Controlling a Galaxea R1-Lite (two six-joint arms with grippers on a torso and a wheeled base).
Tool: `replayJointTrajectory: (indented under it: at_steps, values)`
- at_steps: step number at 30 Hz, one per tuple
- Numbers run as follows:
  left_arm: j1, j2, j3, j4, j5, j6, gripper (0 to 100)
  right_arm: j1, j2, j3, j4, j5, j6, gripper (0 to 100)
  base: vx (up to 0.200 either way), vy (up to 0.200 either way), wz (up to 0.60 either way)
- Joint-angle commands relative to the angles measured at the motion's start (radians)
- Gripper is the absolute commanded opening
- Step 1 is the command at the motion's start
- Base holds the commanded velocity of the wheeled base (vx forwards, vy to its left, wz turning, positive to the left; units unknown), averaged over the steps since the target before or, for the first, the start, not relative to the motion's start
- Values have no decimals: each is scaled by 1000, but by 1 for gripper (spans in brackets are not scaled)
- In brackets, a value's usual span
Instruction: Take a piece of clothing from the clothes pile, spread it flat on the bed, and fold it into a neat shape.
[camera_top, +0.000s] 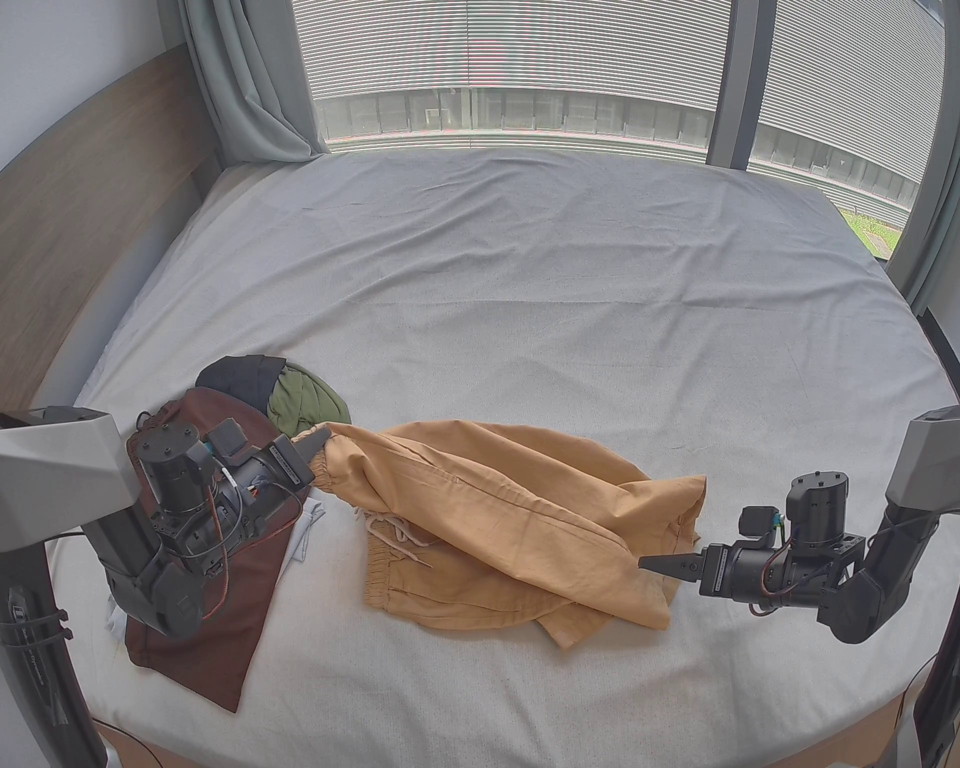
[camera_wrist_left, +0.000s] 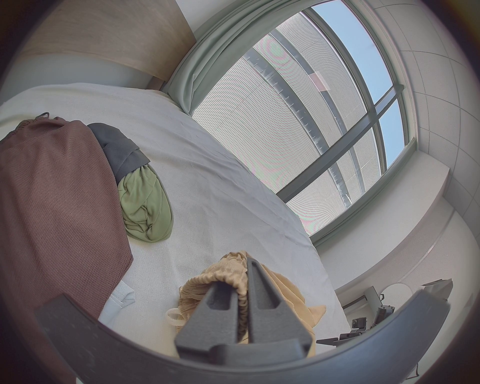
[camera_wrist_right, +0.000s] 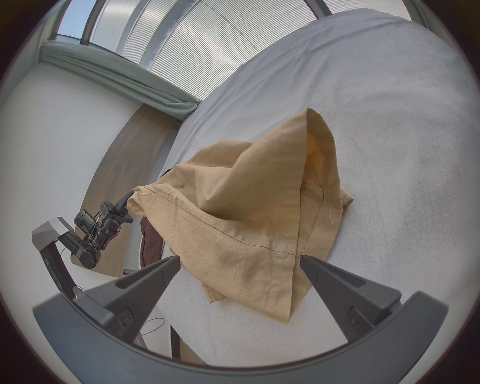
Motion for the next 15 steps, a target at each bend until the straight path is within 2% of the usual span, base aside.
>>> replayJointTrajectory:
  at_steps: [1,10,15]
  values:
    - [0,-4,0,-1,0,0,0,5,37,4,-15,2,29,100,0,0,0]
    - [3,-6,-3,-1,0,1,0,5,174,2,-142,0,49,100,0,0,0]
    - [3,-7,-3,-1,0,1,0,16,212,2,-214,0,116,100,0,0,0]
